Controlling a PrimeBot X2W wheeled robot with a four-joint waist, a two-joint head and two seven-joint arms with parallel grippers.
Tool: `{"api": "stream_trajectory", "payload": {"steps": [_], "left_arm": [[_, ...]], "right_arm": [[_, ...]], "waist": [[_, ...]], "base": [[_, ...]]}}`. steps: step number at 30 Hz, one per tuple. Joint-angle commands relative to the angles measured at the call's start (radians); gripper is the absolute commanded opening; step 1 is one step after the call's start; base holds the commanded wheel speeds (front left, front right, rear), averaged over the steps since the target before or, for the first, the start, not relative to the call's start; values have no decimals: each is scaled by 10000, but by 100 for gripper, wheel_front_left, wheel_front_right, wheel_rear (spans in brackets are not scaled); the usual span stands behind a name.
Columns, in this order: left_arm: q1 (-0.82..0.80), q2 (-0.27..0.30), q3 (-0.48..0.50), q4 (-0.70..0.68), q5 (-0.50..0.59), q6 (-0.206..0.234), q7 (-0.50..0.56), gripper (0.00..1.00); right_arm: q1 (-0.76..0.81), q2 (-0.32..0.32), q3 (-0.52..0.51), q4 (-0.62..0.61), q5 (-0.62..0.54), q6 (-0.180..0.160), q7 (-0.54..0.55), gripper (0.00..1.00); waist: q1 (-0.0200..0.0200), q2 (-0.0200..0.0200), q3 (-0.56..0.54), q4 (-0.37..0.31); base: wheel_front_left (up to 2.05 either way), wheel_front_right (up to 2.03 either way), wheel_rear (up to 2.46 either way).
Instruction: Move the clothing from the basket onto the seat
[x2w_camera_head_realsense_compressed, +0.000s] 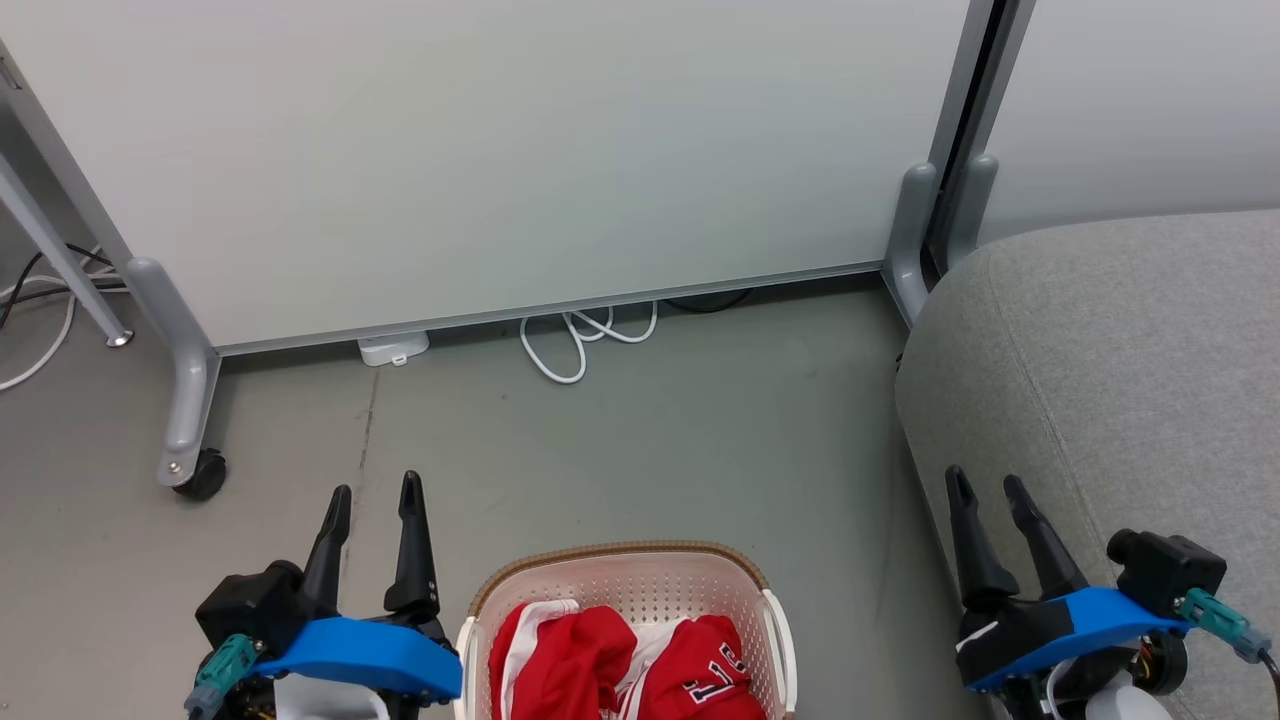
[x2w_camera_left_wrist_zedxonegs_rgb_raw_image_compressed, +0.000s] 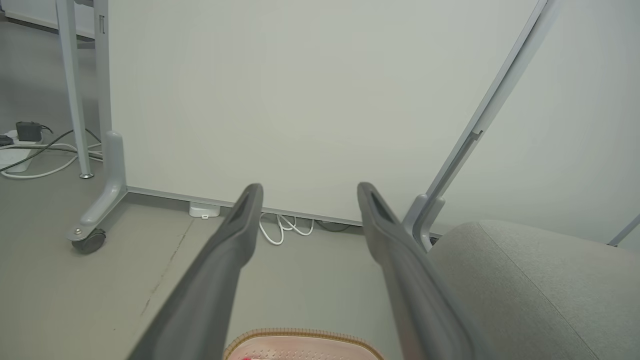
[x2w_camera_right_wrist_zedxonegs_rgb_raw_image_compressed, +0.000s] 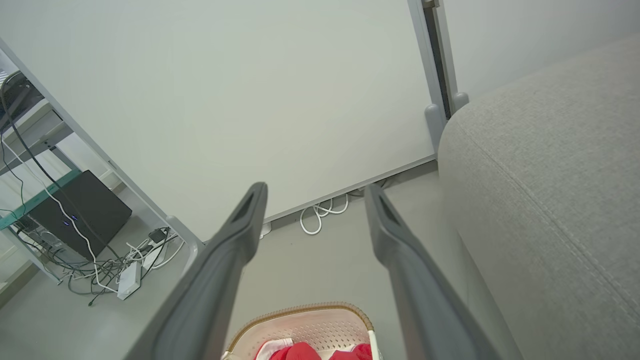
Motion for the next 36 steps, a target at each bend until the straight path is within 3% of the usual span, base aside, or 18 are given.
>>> {"api": "stream_trajectory", "payload": {"steps": [1,36], "left_arm": [[-199,48,-18,-38,144,-17,-82,100],[-252,48,-479,329,1603,127,-672,100]], "right_arm": [[-227,-79,-16,-28,-138,20,-86,100],[-199,-92,-64,-6,-2361,19,-398,100]], "waist": [[0,0,-1,1],[0,0,-61,57]], "base": [[0,0,0],[0,0,0]]}}
